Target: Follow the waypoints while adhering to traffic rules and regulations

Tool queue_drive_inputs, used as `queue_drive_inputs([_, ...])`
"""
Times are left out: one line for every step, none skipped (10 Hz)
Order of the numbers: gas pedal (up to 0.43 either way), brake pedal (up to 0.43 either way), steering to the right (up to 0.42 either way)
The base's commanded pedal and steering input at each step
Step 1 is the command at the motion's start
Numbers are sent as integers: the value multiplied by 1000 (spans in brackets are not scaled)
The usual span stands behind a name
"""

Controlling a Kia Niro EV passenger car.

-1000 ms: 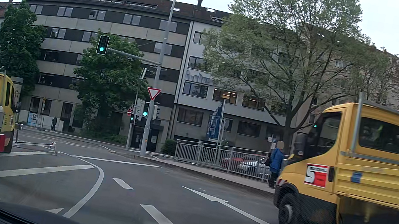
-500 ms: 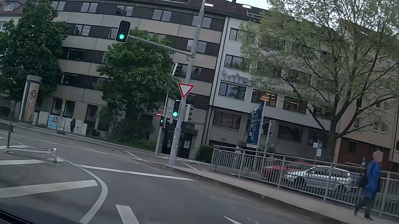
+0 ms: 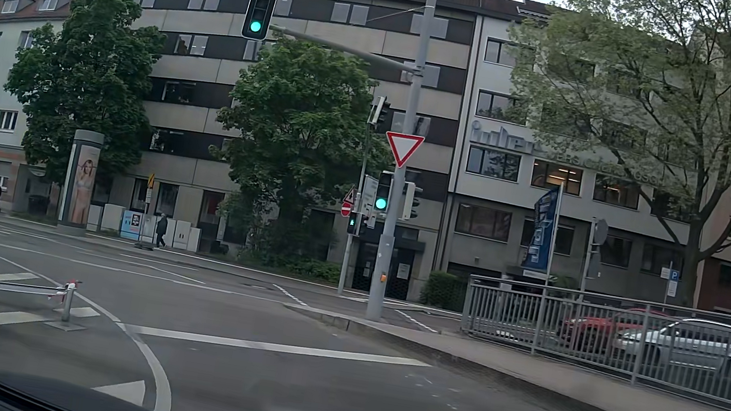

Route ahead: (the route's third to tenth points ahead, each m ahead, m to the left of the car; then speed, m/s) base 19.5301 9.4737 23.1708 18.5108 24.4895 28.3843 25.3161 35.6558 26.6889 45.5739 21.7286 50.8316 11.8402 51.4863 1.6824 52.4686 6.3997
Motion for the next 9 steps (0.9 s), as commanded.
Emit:
queue_drive_inputs([0, 0, -137])
queue_drive_inputs([0, 0, -139])
queue_drive_inputs([0, 0, -142])
queue_drive_inputs([0, 0, -153])
queue_drive_inputs([8, 0, -167])
queue_drive_inputs([39, 0, -179])
queue_drive_inputs([47, 0, -191])
queue_drive_inputs([59, 0, -206])
queue_drive_inputs([67, 0, -218])
